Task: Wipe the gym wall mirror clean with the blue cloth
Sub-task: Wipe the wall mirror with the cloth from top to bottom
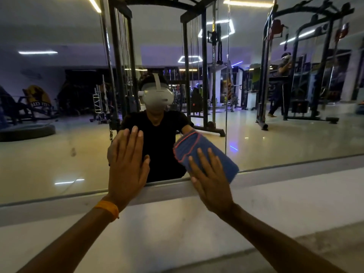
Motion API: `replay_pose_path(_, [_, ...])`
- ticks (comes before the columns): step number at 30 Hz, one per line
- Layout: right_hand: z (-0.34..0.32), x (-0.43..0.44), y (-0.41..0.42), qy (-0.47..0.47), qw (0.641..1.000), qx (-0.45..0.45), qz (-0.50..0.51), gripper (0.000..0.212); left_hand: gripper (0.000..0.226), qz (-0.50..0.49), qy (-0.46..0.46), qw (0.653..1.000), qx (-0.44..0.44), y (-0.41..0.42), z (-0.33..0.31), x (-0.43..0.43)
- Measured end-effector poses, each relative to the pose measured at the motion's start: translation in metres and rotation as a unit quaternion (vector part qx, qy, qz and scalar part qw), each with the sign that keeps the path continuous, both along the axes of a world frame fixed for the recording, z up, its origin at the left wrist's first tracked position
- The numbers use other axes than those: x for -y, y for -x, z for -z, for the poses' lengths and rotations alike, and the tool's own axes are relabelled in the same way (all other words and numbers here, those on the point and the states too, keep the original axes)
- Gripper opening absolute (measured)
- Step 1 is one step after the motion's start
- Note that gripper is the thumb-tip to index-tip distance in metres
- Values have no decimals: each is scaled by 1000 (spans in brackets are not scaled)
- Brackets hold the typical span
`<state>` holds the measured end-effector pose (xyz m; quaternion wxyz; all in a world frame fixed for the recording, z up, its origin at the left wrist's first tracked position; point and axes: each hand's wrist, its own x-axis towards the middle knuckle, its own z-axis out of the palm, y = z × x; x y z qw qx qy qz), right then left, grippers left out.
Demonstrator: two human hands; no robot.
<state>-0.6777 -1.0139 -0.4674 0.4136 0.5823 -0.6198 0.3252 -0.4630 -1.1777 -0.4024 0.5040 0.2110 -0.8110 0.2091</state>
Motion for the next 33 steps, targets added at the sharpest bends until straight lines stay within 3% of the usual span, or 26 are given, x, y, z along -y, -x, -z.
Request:
replay_pose_path(3, [-9,-17,34,-58,991,-120,8,55,68,14,10,1000,7,-6,1,3])
replay_pose_path(7, [0,-71,93,-54,994,-77,53,59,68,31,-3,999,19,-13,3,3])
replay_pose_path(10, [7,-62,71,-54,997,-46,15,64,69,28,-2,999,21,-12,5,1])
replay_pose_path(14, [-9,-8,13,-128,975,-174,-50,62,70,12,12,1000,16,-8,8,2])
replay_pose_path(16, [-19,-11,24,-128,972,-191,-43,59,69,11,16,1000,16,-9,8,2])
replay_pose_path(21, [3,-78,98,-103,989,-97,37,63,66,27,15,999,44,-21,7,6])
replay_pose_path(24, [4,-67,79,-80,995,-50,32,61,67,22,24,998,46,-21,10,7])
replay_pose_path(30, [-35,-18,36,-98,984,-149,21,63,70,24,36,999,18,-15,11,9])
replay_pose_path(33, [-35,-42,65,-49,993,-99,37,57,69,29,36,999,21,-17,10,11])
